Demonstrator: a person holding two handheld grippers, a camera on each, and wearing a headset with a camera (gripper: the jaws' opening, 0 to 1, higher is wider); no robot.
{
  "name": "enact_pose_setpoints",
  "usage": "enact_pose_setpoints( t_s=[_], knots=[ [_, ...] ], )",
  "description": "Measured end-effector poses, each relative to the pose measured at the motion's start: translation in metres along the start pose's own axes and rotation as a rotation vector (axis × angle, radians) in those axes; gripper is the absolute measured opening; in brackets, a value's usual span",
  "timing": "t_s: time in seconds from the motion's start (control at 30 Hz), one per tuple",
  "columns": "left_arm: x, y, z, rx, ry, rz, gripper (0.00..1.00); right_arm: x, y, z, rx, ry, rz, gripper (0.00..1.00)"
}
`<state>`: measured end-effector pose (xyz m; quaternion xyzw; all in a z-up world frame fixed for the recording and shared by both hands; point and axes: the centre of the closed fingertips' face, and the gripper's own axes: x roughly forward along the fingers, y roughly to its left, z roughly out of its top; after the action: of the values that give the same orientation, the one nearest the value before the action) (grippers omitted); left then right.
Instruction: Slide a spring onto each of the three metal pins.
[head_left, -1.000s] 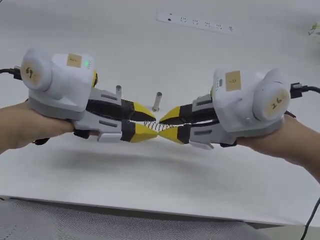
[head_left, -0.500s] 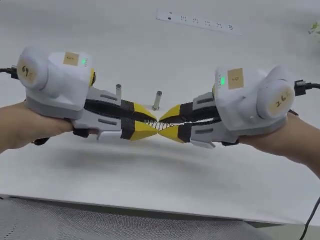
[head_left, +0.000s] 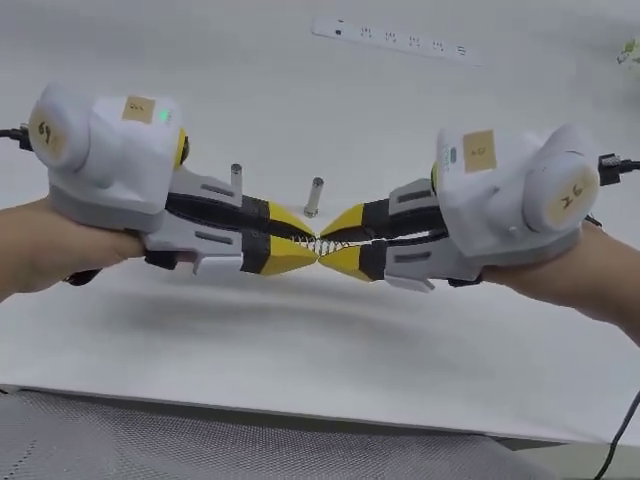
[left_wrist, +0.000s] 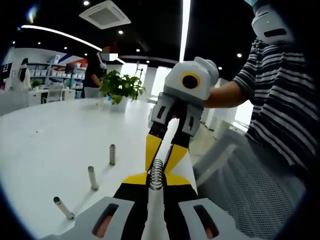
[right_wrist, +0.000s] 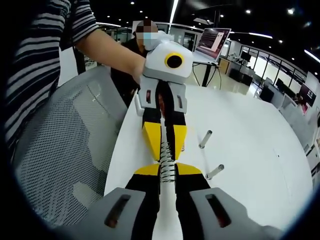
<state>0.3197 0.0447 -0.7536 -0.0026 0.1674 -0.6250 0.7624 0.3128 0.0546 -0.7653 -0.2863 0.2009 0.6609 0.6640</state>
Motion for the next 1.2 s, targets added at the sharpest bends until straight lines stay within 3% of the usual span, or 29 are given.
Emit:
enact_pose_setpoints(
  t_s=[0.33,0.97,1.2],
  knots=[
    [0.001,-0.005,-0.003,-0.006,0.018,-0.027,0.02,0.001,0.005,-0.001,0.025,0.001,0.014,0.08],
    [-0.004,-0.008,-0.002,-0.02,0.014,-0.043,0.02,-0.004,0.007,-0.012,0.057,0.02,0.028,0.09],
    [-0.004,-0.008,-0.005,-0.022,0.021,-0.044,0.02,-0.004,0.007,-0.012,0.038,0.027,0.023,0.07]
  ],
)
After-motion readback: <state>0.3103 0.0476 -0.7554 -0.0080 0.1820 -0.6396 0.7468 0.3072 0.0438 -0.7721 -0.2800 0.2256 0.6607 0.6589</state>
